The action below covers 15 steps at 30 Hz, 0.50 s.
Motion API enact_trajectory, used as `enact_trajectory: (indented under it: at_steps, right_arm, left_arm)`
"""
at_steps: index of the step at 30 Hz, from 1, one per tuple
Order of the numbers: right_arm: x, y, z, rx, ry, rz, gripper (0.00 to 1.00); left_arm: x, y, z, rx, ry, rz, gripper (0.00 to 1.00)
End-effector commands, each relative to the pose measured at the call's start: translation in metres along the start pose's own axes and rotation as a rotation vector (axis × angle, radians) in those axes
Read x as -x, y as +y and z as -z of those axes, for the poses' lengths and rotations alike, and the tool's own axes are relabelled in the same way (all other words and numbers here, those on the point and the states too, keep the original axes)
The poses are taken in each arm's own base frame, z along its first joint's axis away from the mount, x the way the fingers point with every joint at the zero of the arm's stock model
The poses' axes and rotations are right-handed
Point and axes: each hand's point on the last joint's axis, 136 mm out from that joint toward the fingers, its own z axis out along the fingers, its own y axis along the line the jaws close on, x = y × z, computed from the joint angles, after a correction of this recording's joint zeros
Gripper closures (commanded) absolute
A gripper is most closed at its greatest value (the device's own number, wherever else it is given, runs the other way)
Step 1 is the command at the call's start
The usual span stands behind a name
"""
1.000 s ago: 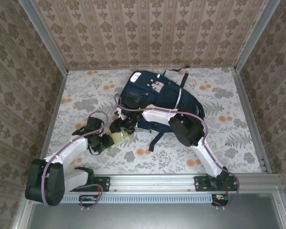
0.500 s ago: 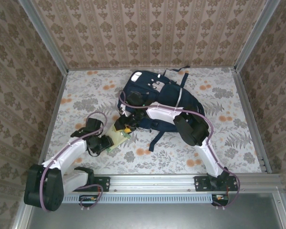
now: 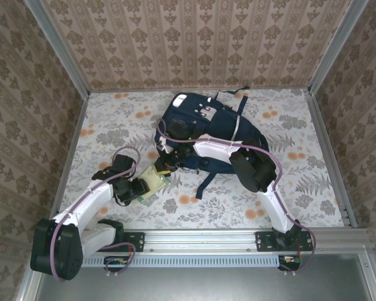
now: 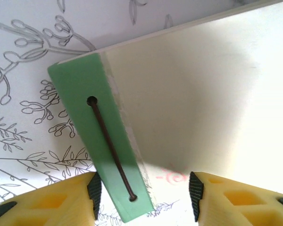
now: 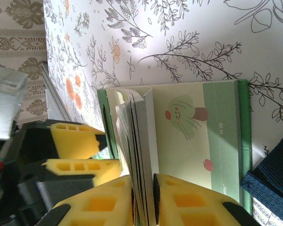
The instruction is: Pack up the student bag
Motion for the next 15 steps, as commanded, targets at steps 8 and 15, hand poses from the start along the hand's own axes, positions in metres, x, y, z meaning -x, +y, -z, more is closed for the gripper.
enact_trajectory:
  at_steps: [8, 15]
  right_arm:
    - [0.037, -0.003, 0.039, 0.157, -0.145, -0.188, 0.92]
    - [0.051, -0.01, 0.047, 0.342, -0.175, -0.333, 0.97]
  left_arm:
    - [0.003, 0.002, 0.027, -0.052, -0.014, 0.174, 0.28]
    - [0.02, 0.002, 0.021, -0.16, -0.025, 0.314, 0.29]
